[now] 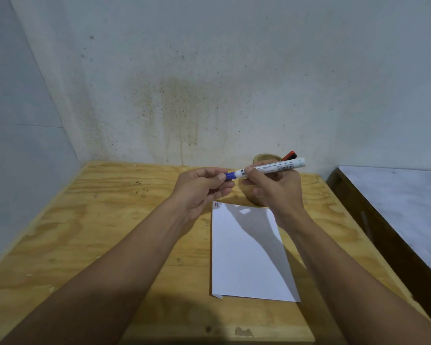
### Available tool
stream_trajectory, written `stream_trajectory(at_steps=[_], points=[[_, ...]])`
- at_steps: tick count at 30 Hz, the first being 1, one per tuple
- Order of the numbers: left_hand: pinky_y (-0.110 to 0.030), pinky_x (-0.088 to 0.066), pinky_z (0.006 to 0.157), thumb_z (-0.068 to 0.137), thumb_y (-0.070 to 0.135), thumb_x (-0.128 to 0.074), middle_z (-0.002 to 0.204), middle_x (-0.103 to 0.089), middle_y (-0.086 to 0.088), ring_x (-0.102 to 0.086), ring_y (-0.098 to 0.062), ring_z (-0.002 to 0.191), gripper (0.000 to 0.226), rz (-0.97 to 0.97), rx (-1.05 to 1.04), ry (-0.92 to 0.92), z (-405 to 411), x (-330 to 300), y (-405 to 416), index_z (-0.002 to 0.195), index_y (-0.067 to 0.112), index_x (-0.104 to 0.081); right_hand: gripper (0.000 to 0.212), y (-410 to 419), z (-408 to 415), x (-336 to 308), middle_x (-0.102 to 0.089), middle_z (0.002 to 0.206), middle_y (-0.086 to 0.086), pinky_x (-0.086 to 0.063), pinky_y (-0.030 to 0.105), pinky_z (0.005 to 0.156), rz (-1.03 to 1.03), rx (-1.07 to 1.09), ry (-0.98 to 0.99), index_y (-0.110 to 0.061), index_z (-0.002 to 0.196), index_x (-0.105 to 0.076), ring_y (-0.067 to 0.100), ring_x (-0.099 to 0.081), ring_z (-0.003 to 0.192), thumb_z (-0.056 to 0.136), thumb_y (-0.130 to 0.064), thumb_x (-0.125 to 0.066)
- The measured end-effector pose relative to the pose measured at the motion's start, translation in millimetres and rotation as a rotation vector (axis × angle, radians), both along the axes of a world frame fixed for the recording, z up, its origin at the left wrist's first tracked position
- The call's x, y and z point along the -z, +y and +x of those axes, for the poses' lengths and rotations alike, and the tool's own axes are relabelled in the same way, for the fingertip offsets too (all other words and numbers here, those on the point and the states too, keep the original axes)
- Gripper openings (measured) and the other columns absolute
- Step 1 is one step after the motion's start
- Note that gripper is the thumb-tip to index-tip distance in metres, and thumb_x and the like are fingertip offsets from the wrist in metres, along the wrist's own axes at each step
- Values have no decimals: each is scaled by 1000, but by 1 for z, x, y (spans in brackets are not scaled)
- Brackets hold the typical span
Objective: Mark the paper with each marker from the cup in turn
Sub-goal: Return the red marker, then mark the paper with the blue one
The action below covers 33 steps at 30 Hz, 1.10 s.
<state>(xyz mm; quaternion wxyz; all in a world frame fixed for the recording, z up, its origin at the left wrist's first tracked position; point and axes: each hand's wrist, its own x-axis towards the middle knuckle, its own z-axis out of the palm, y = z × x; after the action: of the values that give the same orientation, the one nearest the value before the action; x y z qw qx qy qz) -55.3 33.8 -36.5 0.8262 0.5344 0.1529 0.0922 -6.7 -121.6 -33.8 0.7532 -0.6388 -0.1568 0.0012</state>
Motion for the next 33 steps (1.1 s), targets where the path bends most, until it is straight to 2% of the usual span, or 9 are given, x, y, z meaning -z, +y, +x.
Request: stream_trajectory(at_steps=[7,11,15,18,21,23,26,30,33], points=[[-27,-60,59,81,-8,-64,71,-69,-20,-72,-22,61,3,52,23,-21,1,-17,-17,83,-7,-65,14,-10,7,-14,-66,61,-2,-44,13,53,-108,60,-38,-4,82,-73,1,-59,54,85,-17,-75],[-30,-62,65,78,1,-71,75,-71,-19,-72,-23,65,12,131,77,-83,-1,-25,-34,86,-7,-67,35,-17,12,-33,-70,79,12,-48,29,66,-303,43,-80,2,96,-69,8,-61,67,96,-32,-60],[-37,-61,61,68,19,-83,75,-73,-18,-73,-26,65,31,496,-64,-86,12,-34,-49,85,-1,-66,30,-33,26,-70,-69,86,11,-56,39,74,-408,107,-152,-4,104,-61,20,-68,74,102,-32,-48],[-35,-58,71,72,33,-78,85,-75,-4,-70,-16,77,20,954,-164,-134,24,-24,-47,81,16,-70,39,-50,41,-101,-59,81,6,-62,39,70,-676,183,-163,-4,122,-59,20,-66,67,105,-33,-41],[-40,-47,97,82,26,-66,125,-65,-4,-59,-22,114,34,1317,-37,-183,31,-13,-42,115,16,-66,38,-61,55,-121,-65,83,10,-59,34,64,-1018,244,-243,-9,124,-66,23,-68,66,101,-34,-51],[-43,-42,101,85,21,-62,134,-59,-5,-53,-27,122,40,1473,77,-202,33,-11,-41,124,13,-59,33,-61,63,-127,-70,86,16,-56,34,64,-1139,252,-296,-9,110,-73,26,-69,66,95,-35,-61],[-44,-41,100,86,26,-59,134,-58,-6,-51,-29,123,41,1537,151,-168,36,-11,-42,124,12,-59,23,-54,74,-126,-70,92,9,-50,28,60,-1262,243,-412,-10,98,-77,23,-64,77,87,-29,-73],[-44,-44,97,83,33,-61,132,-60,-5,-54,-28,118,47,1580,164,-124,38,-13,-42,127,19,-57,22,-38,88,-110,-72,114,10,-51,28,80,-1408,130,-458,-9,109,-76,24,-64,100,92,-10,-62],[-45,-48,91,81,34,-61,123,-66,-4,-58,-28,111,45,1588,164,-94,42,-13,-39,124,22,-58,31,-29,93,-97,-65,113,9,-49,31,78,-1355,128,-434,-12,117,-67,20,-57,93,87,-17,-72]])
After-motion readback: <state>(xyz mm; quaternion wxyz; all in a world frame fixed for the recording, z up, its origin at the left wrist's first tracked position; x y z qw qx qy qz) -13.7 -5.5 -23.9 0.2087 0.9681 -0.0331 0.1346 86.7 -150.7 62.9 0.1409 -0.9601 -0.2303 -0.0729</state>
